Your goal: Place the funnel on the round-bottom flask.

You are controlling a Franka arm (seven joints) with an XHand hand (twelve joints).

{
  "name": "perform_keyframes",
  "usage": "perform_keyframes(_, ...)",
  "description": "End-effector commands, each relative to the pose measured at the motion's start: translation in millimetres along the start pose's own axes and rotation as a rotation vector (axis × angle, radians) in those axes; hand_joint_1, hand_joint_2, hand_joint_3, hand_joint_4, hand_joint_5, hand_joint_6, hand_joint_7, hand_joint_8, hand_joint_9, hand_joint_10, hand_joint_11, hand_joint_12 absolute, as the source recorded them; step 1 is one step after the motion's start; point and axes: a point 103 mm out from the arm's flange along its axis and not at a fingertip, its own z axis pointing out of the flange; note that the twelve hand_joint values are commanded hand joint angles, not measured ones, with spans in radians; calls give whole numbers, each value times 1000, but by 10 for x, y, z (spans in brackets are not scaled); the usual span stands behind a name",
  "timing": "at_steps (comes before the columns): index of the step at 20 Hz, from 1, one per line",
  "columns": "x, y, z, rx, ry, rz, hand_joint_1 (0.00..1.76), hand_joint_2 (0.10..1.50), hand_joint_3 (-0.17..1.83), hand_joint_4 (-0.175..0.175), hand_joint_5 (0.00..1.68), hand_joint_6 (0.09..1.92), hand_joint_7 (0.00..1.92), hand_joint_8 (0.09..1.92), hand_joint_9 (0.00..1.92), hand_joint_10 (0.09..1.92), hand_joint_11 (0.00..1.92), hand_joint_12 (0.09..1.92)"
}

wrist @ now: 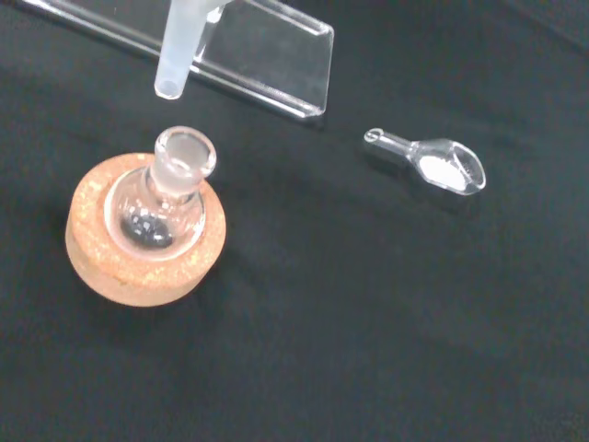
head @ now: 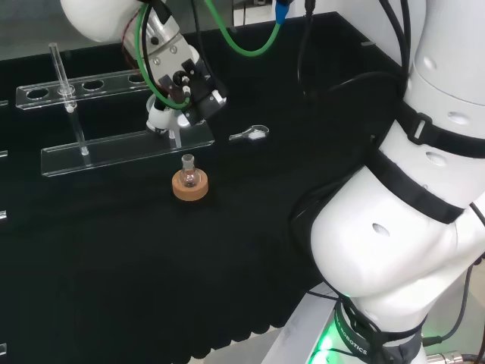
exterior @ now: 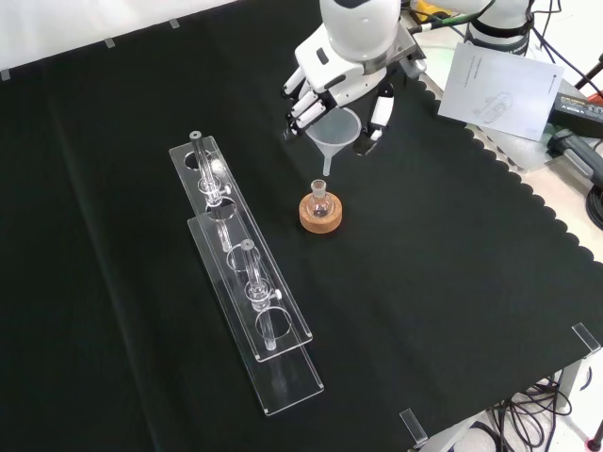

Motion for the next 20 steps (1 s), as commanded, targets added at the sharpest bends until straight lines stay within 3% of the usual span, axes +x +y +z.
perform_keyframes(1,-12,113,264,33,11,-2,654,830,424,-64,555,106,682,818,1017,660,624,1241)
perform_keyframes(8,-1,185,309,46,-10,1,655,831,427,-64,557,109,682,819,1017,661,624,1241)
perform_keyframes(20,-146,280,434,27,65,-22,659,831,432,-63,567,118,686,820,1018,661,626,1240)
